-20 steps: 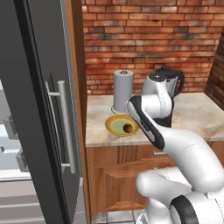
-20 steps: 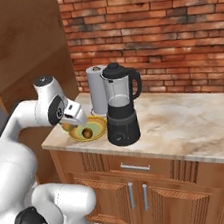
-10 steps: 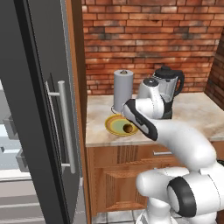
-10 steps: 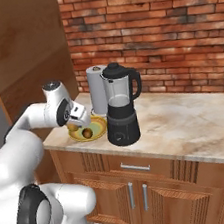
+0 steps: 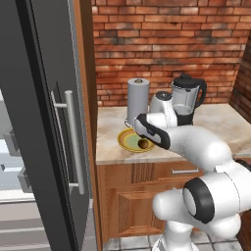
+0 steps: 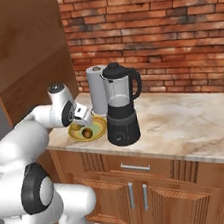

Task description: Pick the apple and mango from the fridge and place them on the plate next to the blender to make a fruit smoothie.

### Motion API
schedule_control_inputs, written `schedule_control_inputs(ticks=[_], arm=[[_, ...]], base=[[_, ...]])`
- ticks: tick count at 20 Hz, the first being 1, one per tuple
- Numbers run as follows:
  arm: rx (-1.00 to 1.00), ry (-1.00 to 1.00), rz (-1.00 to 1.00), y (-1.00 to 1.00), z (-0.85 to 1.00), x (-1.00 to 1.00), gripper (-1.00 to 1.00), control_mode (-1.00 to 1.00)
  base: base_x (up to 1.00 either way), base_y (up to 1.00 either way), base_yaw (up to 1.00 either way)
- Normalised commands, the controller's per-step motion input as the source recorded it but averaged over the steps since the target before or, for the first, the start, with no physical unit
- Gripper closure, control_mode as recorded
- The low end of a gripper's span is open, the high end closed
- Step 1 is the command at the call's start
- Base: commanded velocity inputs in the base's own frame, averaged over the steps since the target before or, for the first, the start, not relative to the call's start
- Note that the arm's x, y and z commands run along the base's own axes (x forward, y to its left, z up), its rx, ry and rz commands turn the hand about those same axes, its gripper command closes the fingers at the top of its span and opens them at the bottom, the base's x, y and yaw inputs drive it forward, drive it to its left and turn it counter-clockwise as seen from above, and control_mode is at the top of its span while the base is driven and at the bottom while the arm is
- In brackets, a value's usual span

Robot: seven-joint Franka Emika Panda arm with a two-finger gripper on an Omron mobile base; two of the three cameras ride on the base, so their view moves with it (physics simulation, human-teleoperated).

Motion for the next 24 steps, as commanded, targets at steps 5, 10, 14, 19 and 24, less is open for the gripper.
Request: schedule_control_inputs(ticks=[5,10,14,19,24], arm=[[0.0,-0.04,0.0,0.03,-0.14,0.34,1.0,-1.0],[0.0,-0.05,0.0,0.0,-0.21,0.35,1.0,-1.0],[0.0,-0.04,0.0,0.01,-0.21,0.46,1.0,-1.0],[0.0,-0.03,0.0,0.05,-0.25,0.49,1.0,-1.0],[0.0,-0.01,0.0,0.05,-0.19,0.44,-1.0,-1.0]], base=[[0.0,0.0,0.0],[0.0,0.0,0.0],[0.0,0.0,0.0],[0.0,0.0,0.0],[0.0,0.0,0.0]])
